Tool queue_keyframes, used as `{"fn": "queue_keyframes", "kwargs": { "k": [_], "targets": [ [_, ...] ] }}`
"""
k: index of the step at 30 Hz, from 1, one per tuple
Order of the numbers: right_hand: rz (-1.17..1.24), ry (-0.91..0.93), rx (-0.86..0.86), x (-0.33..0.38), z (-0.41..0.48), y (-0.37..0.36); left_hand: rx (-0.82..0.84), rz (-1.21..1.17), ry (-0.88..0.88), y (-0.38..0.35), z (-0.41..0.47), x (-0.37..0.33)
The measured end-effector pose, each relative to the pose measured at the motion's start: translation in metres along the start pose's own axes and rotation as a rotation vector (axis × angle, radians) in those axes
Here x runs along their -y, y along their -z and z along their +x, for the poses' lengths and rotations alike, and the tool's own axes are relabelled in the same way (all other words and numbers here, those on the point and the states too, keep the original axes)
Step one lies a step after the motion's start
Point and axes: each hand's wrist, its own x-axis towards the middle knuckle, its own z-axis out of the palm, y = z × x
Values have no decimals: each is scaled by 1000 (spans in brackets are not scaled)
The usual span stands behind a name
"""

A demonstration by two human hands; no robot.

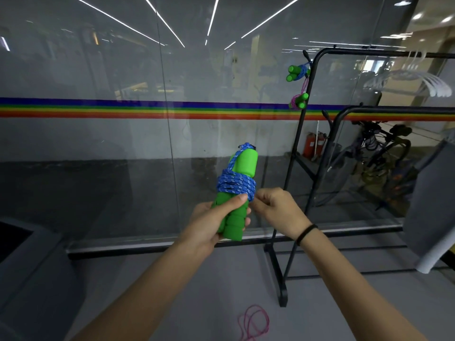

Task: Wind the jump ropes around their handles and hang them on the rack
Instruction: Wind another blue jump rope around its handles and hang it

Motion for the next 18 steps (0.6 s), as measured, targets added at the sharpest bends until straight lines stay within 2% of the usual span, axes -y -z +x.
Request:
{"fn": "queue_keyframes", "kwargs": {
  "k": [6, 11, 14, 18],
  "targets": [
    [-153, -9, 26, 4, -3, 4, -101, 210, -166, 1, 5, 5],
    [-84, -46, -13, 4, -6, 8, -160, 373, -295, 2, 2, 6],
    [1, -37, -122, 9, -12, 9, -195, 319, -307, 1, -1, 3],
    [89, -22, -376, 20, -20, 3, -165, 219, -350, -5, -7, -5]
  ]
}}
